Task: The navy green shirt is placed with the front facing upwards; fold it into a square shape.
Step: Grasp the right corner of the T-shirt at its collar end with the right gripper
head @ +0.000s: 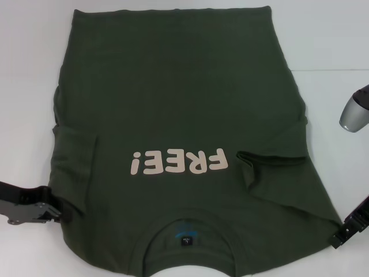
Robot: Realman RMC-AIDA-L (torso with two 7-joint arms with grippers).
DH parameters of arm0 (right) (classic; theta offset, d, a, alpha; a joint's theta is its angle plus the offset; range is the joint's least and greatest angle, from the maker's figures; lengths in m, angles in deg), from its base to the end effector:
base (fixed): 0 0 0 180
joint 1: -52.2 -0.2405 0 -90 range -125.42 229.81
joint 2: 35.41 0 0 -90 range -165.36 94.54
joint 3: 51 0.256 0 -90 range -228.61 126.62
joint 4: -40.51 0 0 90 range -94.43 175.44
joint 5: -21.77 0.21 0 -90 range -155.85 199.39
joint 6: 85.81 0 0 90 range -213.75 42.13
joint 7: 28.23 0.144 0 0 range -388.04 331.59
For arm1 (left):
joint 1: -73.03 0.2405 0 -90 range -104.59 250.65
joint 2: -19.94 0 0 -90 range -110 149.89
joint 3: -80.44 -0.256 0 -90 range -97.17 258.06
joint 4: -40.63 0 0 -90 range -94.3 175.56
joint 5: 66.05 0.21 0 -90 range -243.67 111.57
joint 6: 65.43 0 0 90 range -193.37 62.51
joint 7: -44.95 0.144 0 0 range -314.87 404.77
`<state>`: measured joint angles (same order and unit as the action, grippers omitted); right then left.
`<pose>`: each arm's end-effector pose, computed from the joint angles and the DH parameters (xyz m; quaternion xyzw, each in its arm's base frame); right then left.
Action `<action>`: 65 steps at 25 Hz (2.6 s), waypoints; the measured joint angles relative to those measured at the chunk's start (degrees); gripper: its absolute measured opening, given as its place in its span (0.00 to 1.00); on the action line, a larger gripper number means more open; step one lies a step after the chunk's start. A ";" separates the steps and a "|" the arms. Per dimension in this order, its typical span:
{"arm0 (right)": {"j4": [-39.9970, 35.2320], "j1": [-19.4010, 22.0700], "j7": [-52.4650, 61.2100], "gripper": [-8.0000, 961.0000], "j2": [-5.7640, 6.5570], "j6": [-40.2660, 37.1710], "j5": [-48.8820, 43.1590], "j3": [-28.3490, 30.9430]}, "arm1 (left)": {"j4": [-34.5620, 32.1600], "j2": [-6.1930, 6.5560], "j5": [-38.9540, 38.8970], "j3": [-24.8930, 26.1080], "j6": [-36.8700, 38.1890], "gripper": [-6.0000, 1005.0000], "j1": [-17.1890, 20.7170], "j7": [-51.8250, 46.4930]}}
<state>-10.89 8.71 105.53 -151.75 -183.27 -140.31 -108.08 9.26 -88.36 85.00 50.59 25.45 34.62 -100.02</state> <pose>0.2587 0.3532 0.0253 -0.8633 0.4280 -0.2565 0.0763 -0.3251 0.3353 0.0514 -0.6971 -0.7132 -0.0147 0.0714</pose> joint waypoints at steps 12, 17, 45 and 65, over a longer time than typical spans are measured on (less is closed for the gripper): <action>0.07 -0.38 0.02 0.79 -0.20 0.96 -2.04 -0.67 | 0.04 -0.15 -0.15 0.13 0.00 0.06 -0.17 0.04; 0.07 -0.66 -0.08 0.79 -0.71 0.98 -2.05 -0.69 | -0.02 -0.19 -0.16 -0.20 0.26 0.05 -0.31 0.22; 0.07 -1.28 -0.26 0.76 -1.97 0.88 -1.66 -2.03 | -0.98 -0.50 -0.14 0.15 0.88 0.05 -0.88 1.06; -0.36 -1.65 -0.75 0.59 -2.45 1.65 2.37 -1.24 | -0.98 -0.68 -0.94 0.23 0.76 0.05 -0.88 1.76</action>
<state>-11.24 7.06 104.78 -154.20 -181.62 -137.94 -109.31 8.28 -89.04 84.06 50.83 26.21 33.74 -98.26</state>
